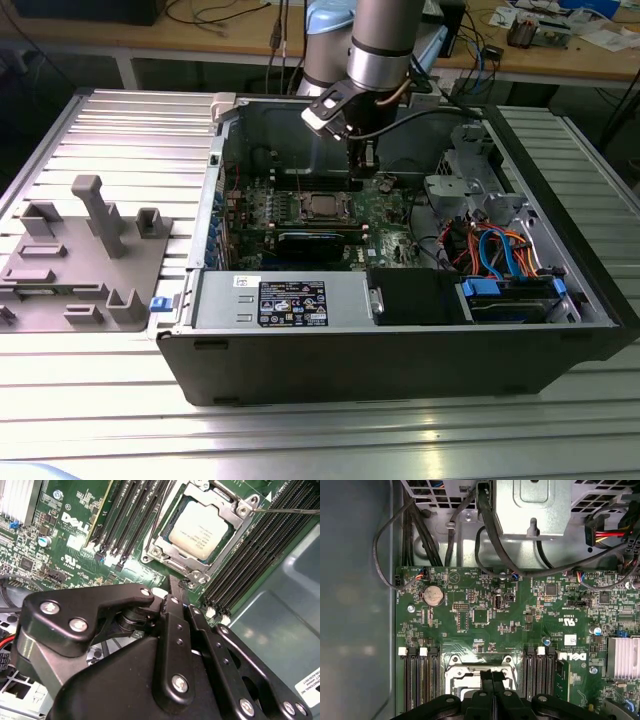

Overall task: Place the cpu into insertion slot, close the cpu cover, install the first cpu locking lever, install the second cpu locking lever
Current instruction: 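Close the cpu cover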

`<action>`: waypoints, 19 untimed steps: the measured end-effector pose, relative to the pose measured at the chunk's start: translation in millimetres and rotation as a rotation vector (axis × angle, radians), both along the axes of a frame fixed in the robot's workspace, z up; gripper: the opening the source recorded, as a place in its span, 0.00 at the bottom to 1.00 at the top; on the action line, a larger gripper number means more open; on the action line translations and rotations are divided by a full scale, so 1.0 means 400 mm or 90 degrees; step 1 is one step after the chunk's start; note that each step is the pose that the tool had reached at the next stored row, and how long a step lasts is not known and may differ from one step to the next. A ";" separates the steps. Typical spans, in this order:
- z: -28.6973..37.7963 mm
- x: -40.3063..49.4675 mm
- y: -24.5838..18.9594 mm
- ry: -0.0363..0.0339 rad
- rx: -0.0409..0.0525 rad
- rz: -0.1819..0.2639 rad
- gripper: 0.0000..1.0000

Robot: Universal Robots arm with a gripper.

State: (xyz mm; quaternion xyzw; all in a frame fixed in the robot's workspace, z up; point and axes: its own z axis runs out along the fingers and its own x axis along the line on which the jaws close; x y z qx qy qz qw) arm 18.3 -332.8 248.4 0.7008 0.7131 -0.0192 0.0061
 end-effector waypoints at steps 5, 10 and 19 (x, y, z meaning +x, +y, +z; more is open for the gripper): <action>-0.007 -0.009 -0.001 0.0000 0.0000 0.000 0.11; -0.016 -0.037 -0.001 -0.0002 0.0008 0.000 0.11; -0.038 -0.098 -0.012 -0.0011 0.0065 0.000 0.11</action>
